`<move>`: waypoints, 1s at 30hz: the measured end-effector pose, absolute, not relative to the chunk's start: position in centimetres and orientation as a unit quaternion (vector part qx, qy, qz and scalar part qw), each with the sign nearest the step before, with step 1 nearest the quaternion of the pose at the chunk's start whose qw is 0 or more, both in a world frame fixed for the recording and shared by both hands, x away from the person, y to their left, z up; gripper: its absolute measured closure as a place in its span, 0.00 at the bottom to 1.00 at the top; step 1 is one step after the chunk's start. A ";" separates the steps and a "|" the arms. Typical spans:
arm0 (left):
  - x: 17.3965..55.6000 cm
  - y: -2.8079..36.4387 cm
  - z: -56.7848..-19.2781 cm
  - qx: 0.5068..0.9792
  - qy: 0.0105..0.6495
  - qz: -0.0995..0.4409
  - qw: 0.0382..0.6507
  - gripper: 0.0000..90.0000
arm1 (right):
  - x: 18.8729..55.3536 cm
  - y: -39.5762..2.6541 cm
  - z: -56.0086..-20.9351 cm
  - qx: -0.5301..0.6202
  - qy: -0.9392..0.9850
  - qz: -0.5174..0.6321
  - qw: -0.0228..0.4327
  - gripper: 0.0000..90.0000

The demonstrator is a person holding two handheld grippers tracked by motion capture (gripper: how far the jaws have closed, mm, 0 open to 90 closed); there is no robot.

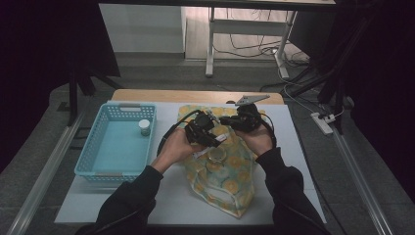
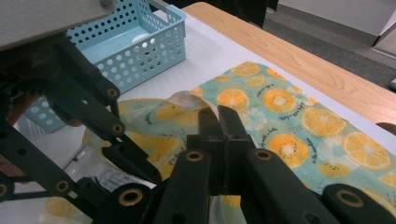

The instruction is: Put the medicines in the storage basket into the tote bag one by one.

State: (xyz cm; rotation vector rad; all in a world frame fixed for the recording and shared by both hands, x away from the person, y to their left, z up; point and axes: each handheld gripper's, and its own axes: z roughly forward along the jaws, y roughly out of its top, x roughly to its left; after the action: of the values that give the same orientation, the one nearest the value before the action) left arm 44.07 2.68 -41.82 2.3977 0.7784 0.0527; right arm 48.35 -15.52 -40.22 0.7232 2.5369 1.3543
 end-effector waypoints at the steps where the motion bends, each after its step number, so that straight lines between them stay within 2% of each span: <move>1: 44.1 2.5 -41.8 0.906 0.293 0.022 0.305 0.80 | 48.3 -15.5 -40.2 0.244 0.852 0.455 0.088 1.00; 20: 45.7 1.7 -44.1 0.917 0.266 0.067 0.288 0.79 | 48.5 -15.4 -40.7 0.252 0.852 0.450 0.090 1.00; 30: 46.8 2.1 -45.8 0.917 0.276 0.074 0.279 0.78 | 48.7 -15.4 -40.9 0.255 0.852 0.448 0.092 1.00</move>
State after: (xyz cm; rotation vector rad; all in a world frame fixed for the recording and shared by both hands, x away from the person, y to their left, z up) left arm 46.82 2.12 -45.76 2.4594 0.7416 0.1991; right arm 48.73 -15.45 -40.94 0.7576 2.5310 1.3296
